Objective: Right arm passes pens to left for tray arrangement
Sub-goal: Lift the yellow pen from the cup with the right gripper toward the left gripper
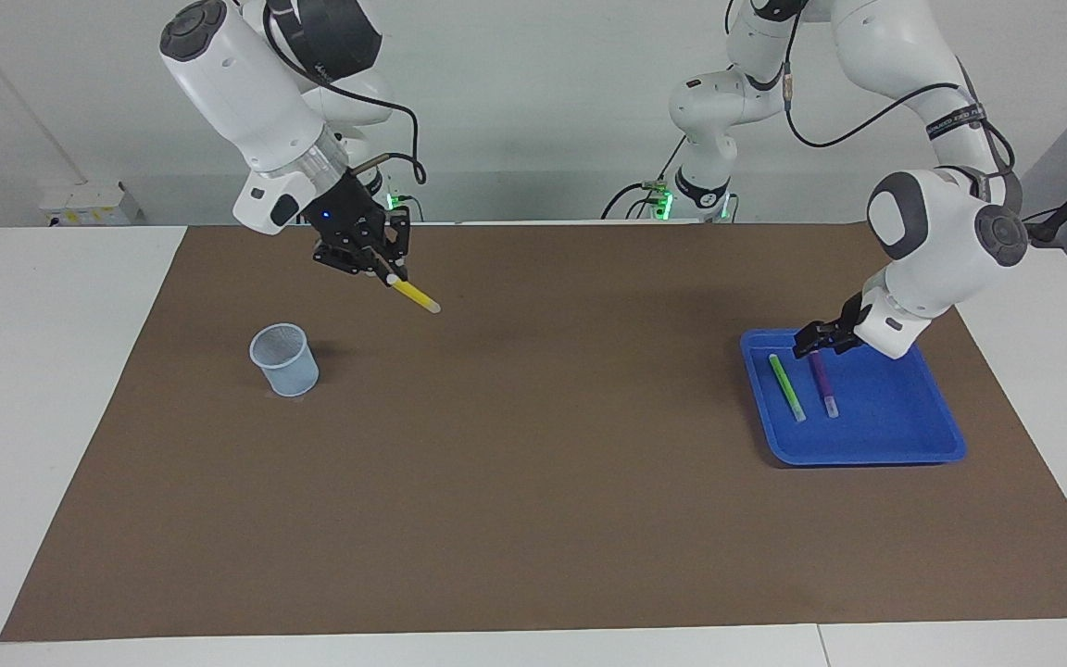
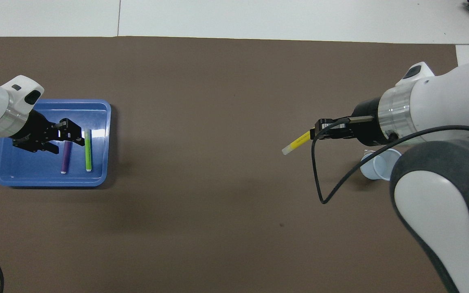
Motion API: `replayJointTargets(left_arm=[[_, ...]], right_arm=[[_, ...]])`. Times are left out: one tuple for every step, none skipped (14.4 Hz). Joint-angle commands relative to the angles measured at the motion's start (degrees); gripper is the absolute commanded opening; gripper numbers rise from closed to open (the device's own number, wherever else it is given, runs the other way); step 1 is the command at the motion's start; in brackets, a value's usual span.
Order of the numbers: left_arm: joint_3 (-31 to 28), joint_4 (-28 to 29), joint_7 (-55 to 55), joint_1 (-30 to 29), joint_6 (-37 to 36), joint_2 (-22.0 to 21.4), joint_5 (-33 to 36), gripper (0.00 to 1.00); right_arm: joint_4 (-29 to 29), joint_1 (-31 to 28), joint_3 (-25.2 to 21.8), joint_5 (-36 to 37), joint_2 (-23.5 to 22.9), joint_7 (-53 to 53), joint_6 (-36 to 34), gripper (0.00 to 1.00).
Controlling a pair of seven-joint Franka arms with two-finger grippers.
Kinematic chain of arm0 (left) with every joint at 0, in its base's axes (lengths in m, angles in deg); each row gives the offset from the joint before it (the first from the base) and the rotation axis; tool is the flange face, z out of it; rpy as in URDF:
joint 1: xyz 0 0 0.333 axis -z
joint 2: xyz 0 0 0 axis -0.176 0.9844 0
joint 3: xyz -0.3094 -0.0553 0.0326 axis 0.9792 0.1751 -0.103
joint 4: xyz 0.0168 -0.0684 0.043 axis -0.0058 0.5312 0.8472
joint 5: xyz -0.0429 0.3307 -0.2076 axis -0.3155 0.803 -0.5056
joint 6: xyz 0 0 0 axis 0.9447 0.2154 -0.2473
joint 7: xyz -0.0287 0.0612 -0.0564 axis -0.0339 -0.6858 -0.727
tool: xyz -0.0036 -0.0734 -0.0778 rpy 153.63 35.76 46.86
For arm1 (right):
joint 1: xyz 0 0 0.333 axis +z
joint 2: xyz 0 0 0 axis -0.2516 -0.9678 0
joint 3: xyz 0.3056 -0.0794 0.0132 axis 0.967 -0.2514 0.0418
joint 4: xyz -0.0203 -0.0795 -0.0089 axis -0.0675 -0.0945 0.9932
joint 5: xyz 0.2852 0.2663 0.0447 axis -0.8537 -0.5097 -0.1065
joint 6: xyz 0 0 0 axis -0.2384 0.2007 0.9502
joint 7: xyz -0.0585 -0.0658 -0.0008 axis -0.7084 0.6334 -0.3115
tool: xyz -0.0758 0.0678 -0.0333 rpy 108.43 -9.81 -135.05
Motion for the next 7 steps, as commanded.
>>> replayJointTargets(left_arm=[[1.4,0.1,-12.4,0.5,-3.0,-2.7,-5.8,0.75],[2.2,0.2,-17.0,0.5,-3.0,-3.7,-9.2,0.75],[2.8,0.2,-22.3,0.5,-3.1,-4.4,-11.8,0.76],[3.9,0.2,-27.0,0.5,-3.3,-5.0,-13.3,0.76],[5.2,0.2,-32.5,0.5,-3.1,-5.6,-14.9,0.76],[6.0,0.2,-37.2,0.5,-3.0,-6.0,-16.3,0.76],[6.4,0.3,-42.0,0.5,-2.7,-6.8,-18.6,0.77]], right_arm=[[-5.7,5.3,0.2,-4.0,1.2,10.0,11.7,0.0],[-7.3,7.6,0.2,-4.8,1.3,13.7,16.1,0.0],[-7.9,9.6,0.2,-4.9,1.3,17.3,18.5,0.0],[-8.1,11.3,0.2,-5.0,1.2,21.1,20.6,0.0],[-8.8,13.2,0.2,-5.0,1.1,24.7,23.6,0.0],[-10.2,15.4,0.2,-5.0,1.2,28.2,27.5,0.0],[-11.6,17.7,0.2,-5.0,1.1,31.2,32.0,0.0]])
